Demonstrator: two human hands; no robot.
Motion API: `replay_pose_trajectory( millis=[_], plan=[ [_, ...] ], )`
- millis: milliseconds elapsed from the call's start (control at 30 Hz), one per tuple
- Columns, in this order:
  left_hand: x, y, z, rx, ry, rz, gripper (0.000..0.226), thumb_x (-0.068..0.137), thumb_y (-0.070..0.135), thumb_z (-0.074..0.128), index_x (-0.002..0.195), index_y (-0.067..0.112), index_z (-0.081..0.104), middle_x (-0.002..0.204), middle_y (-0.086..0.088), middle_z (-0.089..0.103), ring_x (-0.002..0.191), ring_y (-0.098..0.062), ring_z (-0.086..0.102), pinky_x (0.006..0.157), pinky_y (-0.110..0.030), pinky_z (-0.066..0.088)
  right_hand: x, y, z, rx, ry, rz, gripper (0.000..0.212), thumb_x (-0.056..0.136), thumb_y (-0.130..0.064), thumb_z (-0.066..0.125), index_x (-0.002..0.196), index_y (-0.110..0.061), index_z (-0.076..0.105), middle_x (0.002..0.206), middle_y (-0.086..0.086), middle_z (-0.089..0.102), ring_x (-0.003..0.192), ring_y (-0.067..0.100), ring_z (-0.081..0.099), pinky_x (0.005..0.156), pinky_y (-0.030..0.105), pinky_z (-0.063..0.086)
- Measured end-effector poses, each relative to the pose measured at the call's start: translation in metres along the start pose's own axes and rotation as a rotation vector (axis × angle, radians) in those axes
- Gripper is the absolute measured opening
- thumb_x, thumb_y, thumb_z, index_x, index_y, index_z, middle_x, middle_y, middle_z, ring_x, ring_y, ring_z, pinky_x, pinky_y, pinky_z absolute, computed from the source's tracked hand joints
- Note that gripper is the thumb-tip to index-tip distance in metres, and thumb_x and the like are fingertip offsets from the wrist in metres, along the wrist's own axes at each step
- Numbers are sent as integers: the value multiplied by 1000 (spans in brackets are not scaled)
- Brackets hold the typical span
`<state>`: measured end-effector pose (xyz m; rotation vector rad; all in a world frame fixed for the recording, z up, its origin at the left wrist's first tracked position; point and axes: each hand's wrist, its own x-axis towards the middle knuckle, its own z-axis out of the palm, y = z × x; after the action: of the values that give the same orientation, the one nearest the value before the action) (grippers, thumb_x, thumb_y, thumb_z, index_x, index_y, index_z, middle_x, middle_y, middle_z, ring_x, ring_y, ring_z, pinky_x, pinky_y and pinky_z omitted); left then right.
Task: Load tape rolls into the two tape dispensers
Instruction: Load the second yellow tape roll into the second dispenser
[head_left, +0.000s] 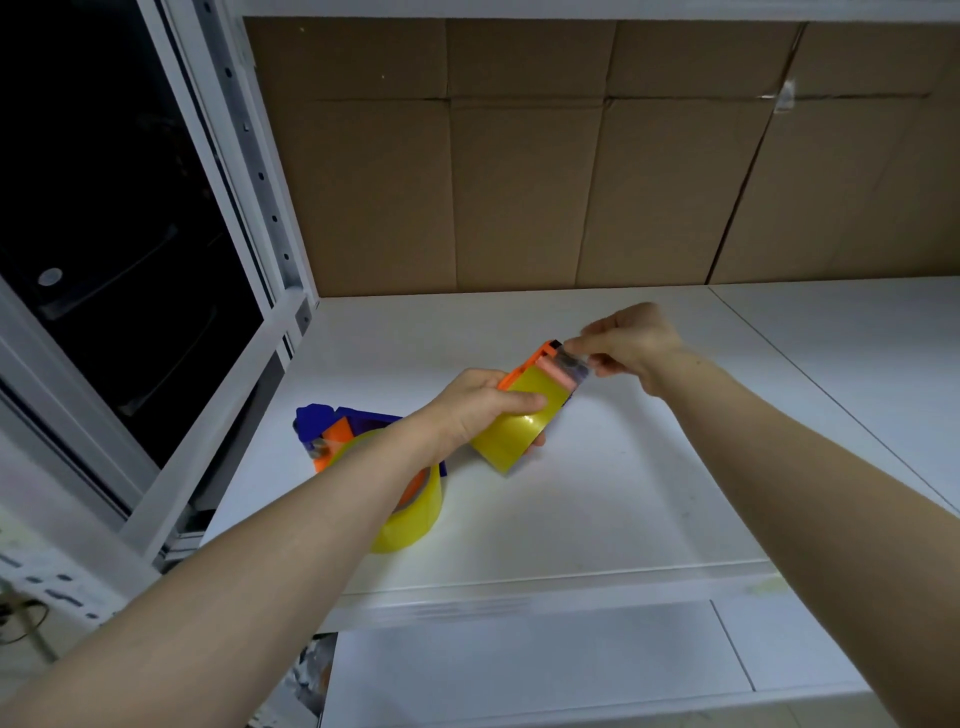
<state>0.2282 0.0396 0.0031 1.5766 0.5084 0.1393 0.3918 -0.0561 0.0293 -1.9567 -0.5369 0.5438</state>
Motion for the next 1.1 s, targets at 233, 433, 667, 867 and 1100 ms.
replay_pose_trajectory(
  millis=[233,433,667,867,1100],
  plan=[
    [2,-5,2,6,73,24,24,87,32,63,80,9,63,51,-3,68,43,-11,64,49,-18,52,6,2,9,-58,7,41,22,72,-6,75,63,-8,55,60,9,54,51,16,49,40,20,45],
    [2,-4,6,32,158,31,41,89,43,57,66,9,60,42,-1,62,36,-8,59,40,-15,47,12,2,12,-157,-21,36,23,74,-3,73,62,-9,54,60,6,53,52,14,50,38,17,45],
    [5,-5,1,-3,89,18,23,81,21,69,83,-1,60,49,-9,63,38,-17,57,44,-23,49,14,7,18,-272,19,-55,13,74,-10,73,81,-7,63,67,6,59,55,18,56,50,24,48],
    [9,-6,-2,-35,87,33,23,83,21,68,85,6,52,52,-9,66,38,-19,59,45,-24,51,22,16,27,-327,67,-114,10,78,-14,70,84,-6,70,79,10,62,53,13,48,51,25,42],
    [10,-7,-1,-91,113,49,26,86,24,65,88,1,54,50,-11,65,37,-20,58,43,-24,51,25,23,38,-322,124,-188,24,84,-18,64,101,-1,63,108,17,66,101,32,61,75,33,45]
  ],
)
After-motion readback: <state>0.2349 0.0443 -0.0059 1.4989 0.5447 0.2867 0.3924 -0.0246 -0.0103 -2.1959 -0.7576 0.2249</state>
